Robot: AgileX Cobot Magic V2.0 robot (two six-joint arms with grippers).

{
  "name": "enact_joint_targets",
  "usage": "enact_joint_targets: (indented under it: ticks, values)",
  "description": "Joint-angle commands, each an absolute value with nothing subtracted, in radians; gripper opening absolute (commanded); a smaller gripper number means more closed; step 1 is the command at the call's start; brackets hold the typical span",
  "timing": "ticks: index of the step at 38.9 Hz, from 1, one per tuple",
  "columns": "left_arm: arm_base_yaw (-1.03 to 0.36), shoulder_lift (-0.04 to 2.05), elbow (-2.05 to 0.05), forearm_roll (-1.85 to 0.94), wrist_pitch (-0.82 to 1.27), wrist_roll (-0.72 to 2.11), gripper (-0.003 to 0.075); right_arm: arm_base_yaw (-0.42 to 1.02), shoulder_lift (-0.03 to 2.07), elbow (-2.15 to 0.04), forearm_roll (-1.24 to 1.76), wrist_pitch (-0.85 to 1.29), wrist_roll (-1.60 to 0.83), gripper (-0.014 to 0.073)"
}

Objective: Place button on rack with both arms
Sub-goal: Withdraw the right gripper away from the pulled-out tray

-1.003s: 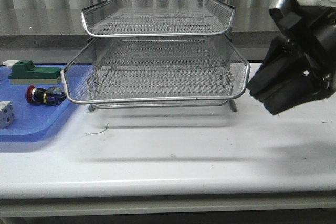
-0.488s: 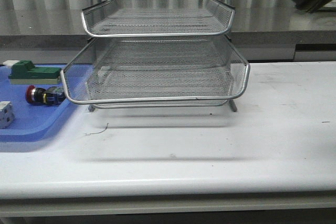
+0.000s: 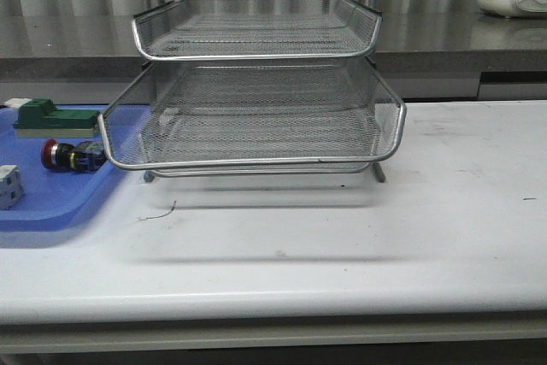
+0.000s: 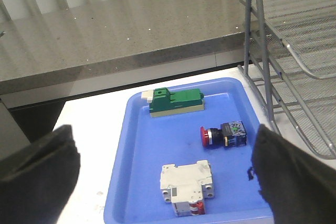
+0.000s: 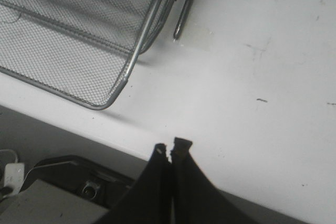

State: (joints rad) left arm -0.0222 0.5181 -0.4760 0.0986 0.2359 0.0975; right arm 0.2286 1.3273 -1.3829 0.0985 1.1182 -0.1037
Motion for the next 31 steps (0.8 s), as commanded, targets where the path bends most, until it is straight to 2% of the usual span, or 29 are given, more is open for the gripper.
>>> enact_joint_targets:
  ticks: [1,9,22,31]
  values:
    - [-0.023,0.526,-0.508,0.097,0.162,0.088,0.0629,0.268,1.214,-1.329,0.033,0.993,-0.048,-0.0062]
    - [-0.023,0.526,-0.508,0.097,0.162,0.088,0.0629,0.275,1.04,-1.069,0.054,0.798,-0.056,-0.0062]
    - [-0.023,0.526,-0.508,0.097,0.162,0.088,0.0629,0.275,0.603,-0.528,0.054,0.405,-0.06,-0.0062]
    - [-0.023,0.526,-0.508,0.097,0.162,0.088,0.0629,0.275,0.295,-0.349,0.06,0.279,-0.06,-0.0062]
